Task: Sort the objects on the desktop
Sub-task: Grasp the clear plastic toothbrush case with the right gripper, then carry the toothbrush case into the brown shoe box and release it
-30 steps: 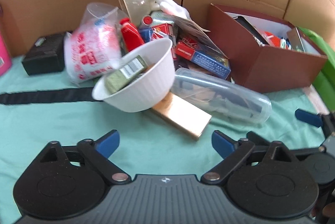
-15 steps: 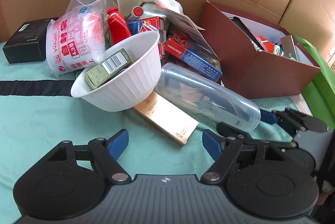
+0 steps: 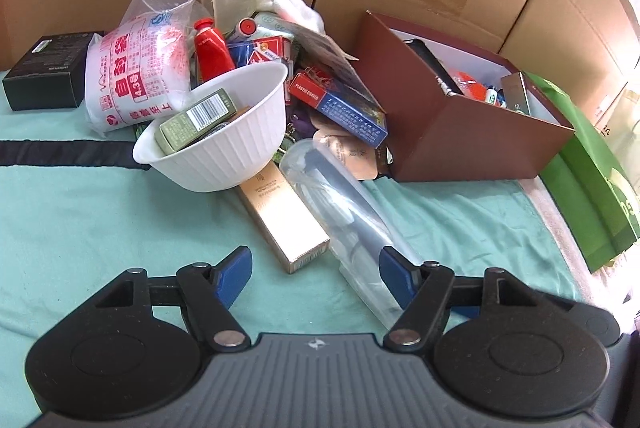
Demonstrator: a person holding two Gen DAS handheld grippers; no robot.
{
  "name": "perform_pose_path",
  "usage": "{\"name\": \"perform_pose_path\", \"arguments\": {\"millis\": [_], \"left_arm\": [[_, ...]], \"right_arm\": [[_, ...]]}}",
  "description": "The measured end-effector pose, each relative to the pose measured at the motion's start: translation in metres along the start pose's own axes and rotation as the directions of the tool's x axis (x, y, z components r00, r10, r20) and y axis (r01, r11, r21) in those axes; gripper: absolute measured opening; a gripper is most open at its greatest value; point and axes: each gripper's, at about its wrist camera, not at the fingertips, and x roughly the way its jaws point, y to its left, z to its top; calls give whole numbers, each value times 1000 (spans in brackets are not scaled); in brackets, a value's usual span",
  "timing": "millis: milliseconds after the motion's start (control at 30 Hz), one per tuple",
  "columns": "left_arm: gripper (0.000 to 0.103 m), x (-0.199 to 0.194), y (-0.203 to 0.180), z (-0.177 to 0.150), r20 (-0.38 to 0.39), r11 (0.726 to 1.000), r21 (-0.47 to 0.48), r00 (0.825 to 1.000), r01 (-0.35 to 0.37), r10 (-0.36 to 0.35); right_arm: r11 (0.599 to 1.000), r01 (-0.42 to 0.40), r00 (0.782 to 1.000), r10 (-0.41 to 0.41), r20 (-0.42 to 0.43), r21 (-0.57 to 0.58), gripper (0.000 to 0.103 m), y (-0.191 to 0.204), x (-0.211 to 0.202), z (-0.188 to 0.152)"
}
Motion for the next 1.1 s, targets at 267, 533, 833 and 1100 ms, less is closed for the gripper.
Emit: {"name": "perform_pose_path", "arguments": {"millis": [267,533,833,1100], "left_arm": [[74,-3,-1,0,2,1000,-13,1000,19,-19],[75,3,-26,-20,-81,995,11,992,100,-99],[77,31,-53,-19,-99,995,92,995,32,-23],[72,30,-54,-21,-92,992,121,995,48,-38]], "right_arm": [[999,17,1000,-17,-4,-30,43,7,23,8],[998,49,998,-51,-32,-40,43,40,-17,-17],[997,69,997,-70,-17,-29,44,50,-23,-27],[998,63,998,-63,-10,1,43,50,-18,-24]]}}
